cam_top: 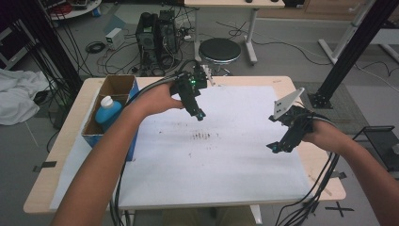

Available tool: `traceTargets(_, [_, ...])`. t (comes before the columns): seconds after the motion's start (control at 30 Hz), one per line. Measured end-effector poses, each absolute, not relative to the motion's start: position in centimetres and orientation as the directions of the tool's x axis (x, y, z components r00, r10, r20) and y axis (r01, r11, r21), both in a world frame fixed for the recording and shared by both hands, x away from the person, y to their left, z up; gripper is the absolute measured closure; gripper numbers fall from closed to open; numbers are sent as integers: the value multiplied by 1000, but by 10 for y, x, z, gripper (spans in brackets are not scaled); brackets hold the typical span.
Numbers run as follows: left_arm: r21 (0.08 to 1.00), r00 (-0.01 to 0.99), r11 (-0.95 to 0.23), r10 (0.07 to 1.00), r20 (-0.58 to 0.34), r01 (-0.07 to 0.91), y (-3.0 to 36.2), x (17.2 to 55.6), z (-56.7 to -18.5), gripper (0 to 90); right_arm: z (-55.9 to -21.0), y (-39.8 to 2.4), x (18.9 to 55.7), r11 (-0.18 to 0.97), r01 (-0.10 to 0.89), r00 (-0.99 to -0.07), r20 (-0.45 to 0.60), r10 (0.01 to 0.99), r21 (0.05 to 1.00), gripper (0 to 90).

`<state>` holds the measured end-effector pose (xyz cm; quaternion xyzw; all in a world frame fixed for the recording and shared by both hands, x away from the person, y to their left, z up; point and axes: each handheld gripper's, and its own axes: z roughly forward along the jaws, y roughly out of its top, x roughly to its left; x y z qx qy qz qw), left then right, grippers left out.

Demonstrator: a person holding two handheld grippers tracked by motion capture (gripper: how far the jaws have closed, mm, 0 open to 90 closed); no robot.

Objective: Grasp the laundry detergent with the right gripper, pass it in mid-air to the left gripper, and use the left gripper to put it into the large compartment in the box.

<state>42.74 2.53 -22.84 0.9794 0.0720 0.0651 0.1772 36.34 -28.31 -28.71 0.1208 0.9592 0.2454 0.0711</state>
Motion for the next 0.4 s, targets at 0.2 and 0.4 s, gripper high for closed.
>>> traceTargets(0.2, [358,980,-925,172,97,127,29,428,-227,160,-287,-282,363,853,205,-959,-75,273,479,8])
traceTargets(0.4, [366,979,-922,176,102,127,31,428,-227,160,-287,-281,363,852,194,-961,-81,265,487,8])
